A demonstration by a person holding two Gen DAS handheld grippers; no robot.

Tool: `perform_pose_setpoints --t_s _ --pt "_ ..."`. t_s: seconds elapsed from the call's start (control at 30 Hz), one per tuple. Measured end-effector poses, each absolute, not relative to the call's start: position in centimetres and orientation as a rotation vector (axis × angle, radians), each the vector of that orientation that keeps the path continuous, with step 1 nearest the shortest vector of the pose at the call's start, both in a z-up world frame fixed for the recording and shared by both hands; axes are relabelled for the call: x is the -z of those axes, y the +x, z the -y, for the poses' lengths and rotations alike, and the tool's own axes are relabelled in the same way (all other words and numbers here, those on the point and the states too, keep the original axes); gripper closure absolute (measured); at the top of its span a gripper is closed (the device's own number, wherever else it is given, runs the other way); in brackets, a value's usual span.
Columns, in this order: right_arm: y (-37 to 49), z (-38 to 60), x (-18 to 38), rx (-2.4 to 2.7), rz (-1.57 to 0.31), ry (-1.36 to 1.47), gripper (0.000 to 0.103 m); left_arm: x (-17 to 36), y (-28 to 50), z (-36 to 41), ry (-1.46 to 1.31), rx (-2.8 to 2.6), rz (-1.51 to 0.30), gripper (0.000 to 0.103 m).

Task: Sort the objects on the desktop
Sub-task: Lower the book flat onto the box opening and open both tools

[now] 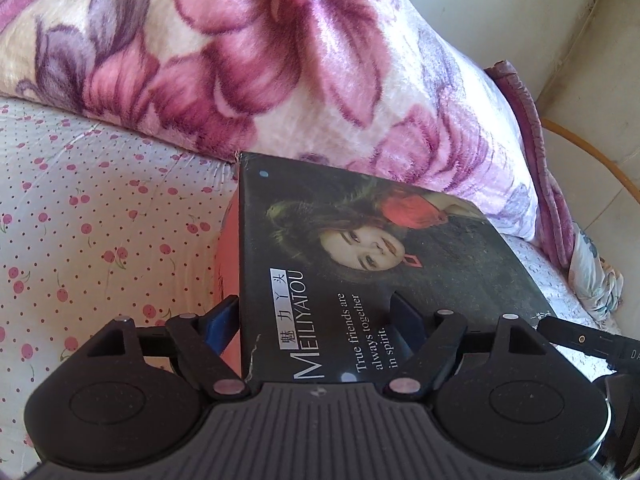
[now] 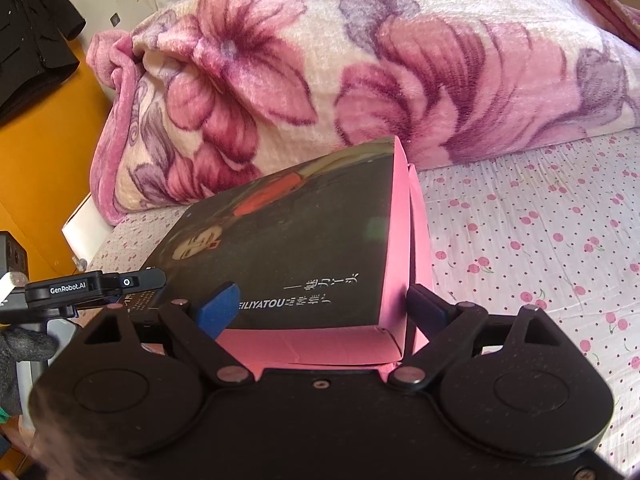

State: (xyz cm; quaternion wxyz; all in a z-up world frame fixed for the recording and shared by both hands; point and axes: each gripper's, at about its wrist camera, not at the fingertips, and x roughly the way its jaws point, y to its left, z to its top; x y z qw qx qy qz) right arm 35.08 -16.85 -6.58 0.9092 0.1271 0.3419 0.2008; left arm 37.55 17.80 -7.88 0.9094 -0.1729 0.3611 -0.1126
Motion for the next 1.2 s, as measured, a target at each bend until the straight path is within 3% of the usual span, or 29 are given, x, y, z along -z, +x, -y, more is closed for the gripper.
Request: perform_pose_setpoints --t_s 0.17,0.5,0.7,0.83,1.2 --pt "35.4 17.3 7.1 -0.394 -0.708 0.276 0.012 7.1 37.6 -16.0 -0.24 0.25 -0.749 0.021" --pt "36.5 18.5 8.5 -0.344 -0.723 0.3 0.013 8.2 38.6 -16.3 -0.324 0.175 -0.766 0.02" --pt "37.4 19.1 9.2 -0.315 -0.727 0.305 0.014 7.0 37.4 -15.7 -0.264 0.117 -0.632 0.021" --pt "37.7 18.5 8.1 -0.335 -0.634 0.203 0.017 6.2 37.4 -13.9 -0.17 0.178 -0.573 0.021" --pt "39.3 15.9 7.1 -0.459 -0.644 0.075 0.022 8.1 38.9 -10.6 0.022 0.167 -0.667 0.02"
